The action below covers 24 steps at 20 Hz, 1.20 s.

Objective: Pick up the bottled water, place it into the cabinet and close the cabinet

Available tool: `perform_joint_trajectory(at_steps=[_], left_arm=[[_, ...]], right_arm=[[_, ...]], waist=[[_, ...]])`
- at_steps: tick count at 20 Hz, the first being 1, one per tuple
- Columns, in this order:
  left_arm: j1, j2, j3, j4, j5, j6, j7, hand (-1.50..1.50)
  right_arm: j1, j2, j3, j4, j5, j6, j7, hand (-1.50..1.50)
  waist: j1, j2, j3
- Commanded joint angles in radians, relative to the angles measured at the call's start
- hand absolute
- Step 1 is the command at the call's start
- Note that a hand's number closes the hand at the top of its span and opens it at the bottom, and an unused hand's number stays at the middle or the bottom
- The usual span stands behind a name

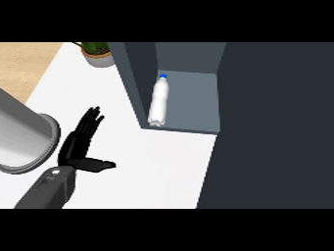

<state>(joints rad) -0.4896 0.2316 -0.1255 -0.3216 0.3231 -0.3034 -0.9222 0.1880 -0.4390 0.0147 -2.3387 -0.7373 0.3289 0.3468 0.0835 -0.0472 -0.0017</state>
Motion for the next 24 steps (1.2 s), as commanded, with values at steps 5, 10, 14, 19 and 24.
perform_joint_trajectory(at_steps=[5,10,14,19,24], left_arm=[[0.106,0.113,-0.011,-0.187,0.021,-0.121,-0.032,-1.5],[0.155,0.147,-0.01,-0.291,0.054,-0.134,0.031,-1.5],[0.185,0.19,-0.011,-0.378,0.08,-0.153,0.082,-1.5],[0.221,0.215,-0.014,-0.512,0.122,-0.16,0.154,-1.5],[0.304,0.289,0.004,-0.667,0.178,-0.172,0.213,-1.5]], right_arm=[[-0.108,0.022,0.198,-0.144,0.147,-0.117,0.073,1.5],[-0.253,0.041,0.312,-0.111,0.173,-0.21,0.123,1.5],[-0.364,0.102,0.402,-0.032,0.217,-0.304,0.133,1.5],[-0.499,0.218,0.508,0.085,0.314,-0.438,0.164,1.5],[-0.607,0.369,0.581,0.218,0.426,-0.58,0.19,1.5]], waist=[[0.023,-0.007,0.0],[0.029,-0.007,-0.003],[0.038,-0.004,-0.003],[0.048,0.007,-0.002],[0.063,0.011,0.001]])
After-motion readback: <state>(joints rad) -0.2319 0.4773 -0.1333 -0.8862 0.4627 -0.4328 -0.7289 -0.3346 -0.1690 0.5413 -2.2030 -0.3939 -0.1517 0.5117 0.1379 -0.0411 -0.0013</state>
